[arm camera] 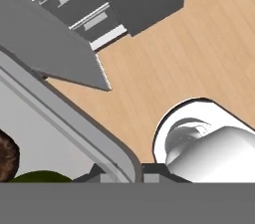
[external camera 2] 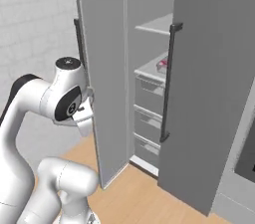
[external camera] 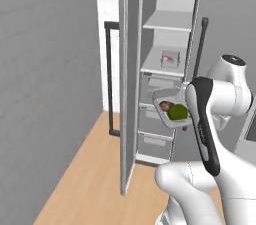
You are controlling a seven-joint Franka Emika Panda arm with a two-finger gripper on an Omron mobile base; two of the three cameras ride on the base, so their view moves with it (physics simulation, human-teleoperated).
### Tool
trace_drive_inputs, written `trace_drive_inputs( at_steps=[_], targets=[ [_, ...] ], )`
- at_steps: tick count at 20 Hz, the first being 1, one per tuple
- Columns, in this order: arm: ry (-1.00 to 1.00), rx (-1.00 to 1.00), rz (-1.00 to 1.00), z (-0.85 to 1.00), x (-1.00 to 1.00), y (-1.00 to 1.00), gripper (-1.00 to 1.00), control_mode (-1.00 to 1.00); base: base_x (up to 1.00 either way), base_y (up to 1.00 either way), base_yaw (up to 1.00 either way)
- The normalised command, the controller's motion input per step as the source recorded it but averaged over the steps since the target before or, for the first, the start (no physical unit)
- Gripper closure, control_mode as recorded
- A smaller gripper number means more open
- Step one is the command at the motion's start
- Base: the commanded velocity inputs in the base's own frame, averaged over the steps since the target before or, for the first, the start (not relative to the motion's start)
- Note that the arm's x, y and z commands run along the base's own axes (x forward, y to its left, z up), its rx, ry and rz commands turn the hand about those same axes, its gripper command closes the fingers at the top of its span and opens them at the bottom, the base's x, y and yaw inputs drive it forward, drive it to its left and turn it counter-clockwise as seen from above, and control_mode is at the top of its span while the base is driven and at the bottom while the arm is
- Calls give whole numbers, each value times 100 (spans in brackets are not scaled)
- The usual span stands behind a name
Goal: Take the meat container that has the steak and place it on the second highest rack of the freezer. Then take the vegetable container that has the lime and mushroom and place it on the highest rack of the freezer.
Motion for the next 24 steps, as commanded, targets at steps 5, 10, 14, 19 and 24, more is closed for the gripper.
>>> trace_drive_inputs(
  at_steps=[5, 10, 14, 19, 24],
  targets=[
    [0, 0, 0, 0, 0, 0, 100, 100, 69, 0, -45],
    [0, 0, 0, 0, 0, 0, 100, 100, 66, 6, -33],
    [0, 0, 0, 0, 0, 0, 100, 100, 66, 34, -12],
    [0, 0, 0, 0, 0, 0, 100, 100, 56, 40, -3],
    [0, 0, 0, 0, 0, 0, 100, 100, 76, 8, -6]
  ],
)
